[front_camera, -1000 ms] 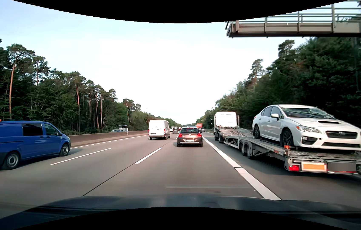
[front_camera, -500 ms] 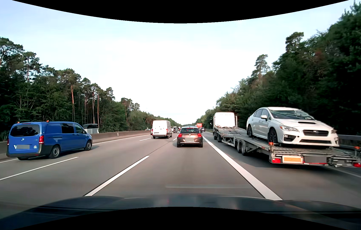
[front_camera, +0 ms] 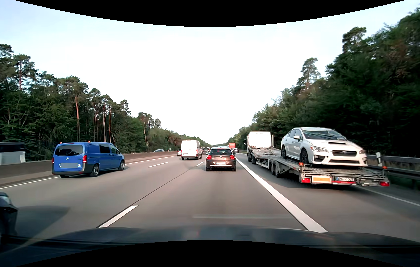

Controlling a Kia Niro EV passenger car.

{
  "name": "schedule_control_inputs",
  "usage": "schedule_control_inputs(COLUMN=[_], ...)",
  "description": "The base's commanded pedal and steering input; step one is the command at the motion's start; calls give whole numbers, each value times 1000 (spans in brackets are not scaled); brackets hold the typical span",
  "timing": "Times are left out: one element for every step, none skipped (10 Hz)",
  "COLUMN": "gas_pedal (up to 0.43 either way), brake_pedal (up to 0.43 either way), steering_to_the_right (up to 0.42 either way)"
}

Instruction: Follow the waypoints while adhering to traffic rules and regulations

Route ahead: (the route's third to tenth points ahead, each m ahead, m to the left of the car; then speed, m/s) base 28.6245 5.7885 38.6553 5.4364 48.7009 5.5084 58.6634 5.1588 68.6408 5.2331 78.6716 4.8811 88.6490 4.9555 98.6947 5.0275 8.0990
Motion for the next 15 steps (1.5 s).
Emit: schedule_control_inputs(gas_pedal=[0, 0, 0, 8, 20, 39, 47, 59, 98, 118, 130, 138, 138, 150, 150], brake_pedal=[0, 0, 0, 0, 0, 0, 0, 0, 0, 0, 0, 0, 0, 0, 0], steering_to_the_right=[-5, -5, -4, -4, -5, -5, -5, -4, -5, -4, -4, -4, -4, -4, -3])
